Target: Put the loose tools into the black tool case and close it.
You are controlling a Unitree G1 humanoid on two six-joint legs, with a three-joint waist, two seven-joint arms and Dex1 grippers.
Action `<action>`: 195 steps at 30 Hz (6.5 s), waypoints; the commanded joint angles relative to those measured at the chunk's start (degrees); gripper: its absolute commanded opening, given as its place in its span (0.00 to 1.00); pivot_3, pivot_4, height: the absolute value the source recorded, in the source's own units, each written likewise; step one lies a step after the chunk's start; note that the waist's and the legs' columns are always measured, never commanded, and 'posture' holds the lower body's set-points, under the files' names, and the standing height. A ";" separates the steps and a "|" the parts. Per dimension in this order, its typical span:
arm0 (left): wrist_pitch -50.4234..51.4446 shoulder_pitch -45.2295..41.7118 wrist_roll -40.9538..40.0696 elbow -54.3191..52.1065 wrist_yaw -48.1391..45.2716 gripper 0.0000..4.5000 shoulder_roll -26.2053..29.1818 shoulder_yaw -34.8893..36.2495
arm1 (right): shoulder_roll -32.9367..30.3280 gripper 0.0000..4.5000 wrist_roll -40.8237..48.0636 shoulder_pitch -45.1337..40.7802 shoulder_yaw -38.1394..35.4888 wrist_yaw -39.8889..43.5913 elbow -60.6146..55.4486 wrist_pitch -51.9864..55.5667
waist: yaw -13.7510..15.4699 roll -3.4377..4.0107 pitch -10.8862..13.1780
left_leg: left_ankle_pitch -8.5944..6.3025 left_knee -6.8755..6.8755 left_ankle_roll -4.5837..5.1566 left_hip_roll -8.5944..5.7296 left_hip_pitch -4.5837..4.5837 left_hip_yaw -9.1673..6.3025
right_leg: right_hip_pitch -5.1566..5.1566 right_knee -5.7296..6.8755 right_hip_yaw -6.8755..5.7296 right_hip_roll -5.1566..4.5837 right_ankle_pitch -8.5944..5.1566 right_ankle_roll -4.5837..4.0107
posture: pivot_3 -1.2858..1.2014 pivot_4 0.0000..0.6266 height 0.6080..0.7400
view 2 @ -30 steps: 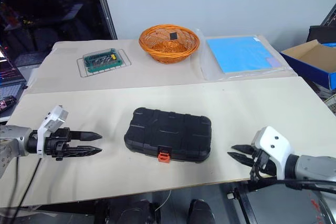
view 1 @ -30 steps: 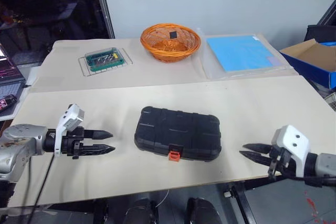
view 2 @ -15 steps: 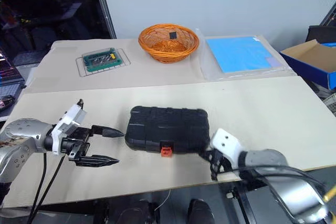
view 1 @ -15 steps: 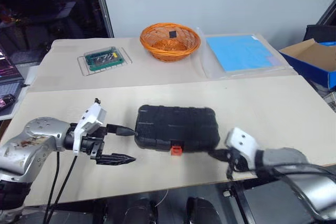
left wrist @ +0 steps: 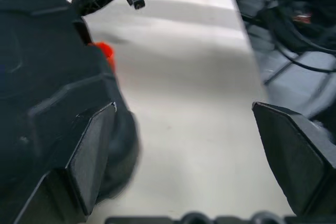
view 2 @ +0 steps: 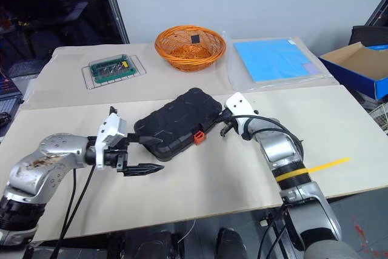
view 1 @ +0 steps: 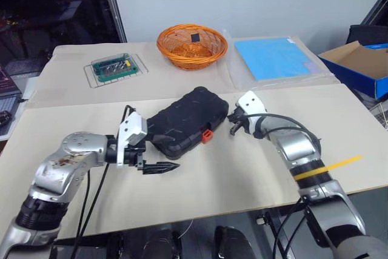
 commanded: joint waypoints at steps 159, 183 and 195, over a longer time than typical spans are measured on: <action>-6.05 -0.64 14.99 12.85 1.29 1.00 -1.36 -7.61 | 9.17 0.27 4.39 9.90 -1.01 4.82 -15.30 -4.44 | -0.83 0.08 -0.08 | -0.03 -0.56 -0.69 0.09 0.73 -0.02 | 0.33 0.00 0.07 -0.09 0.00 -0.12 | 0.52 0.24 1.00; -4.73 -1.97 15.28 12.21 2.45 1.00 -2.57 -9.33 | 5.82 0.27 6.53 8.23 -1.97 6.14 -23.61 3.42 | 0.23 0.09 -0.07 | 0.09 -0.57 -0.35 0.06 0.39 -0.01 | 0.05 -0.04 0.05 -0.09 0.03 -0.19 | 0.52 0.24 1.00; -4.58 -3.55 16.11 13.91 2.74 1.00 -3.19 -10.44 | 5.60 0.27 7.33 7.45 -2.91 5.16 -27.00 6.58 | 0.37 0.09 -0.07 | 0.15 -0.56 -0.17 0.03 0.29 -0.02 | 0.02 -0.06 0.04 -0.09 0.02 -0.17 | 0.52 0.24 1.00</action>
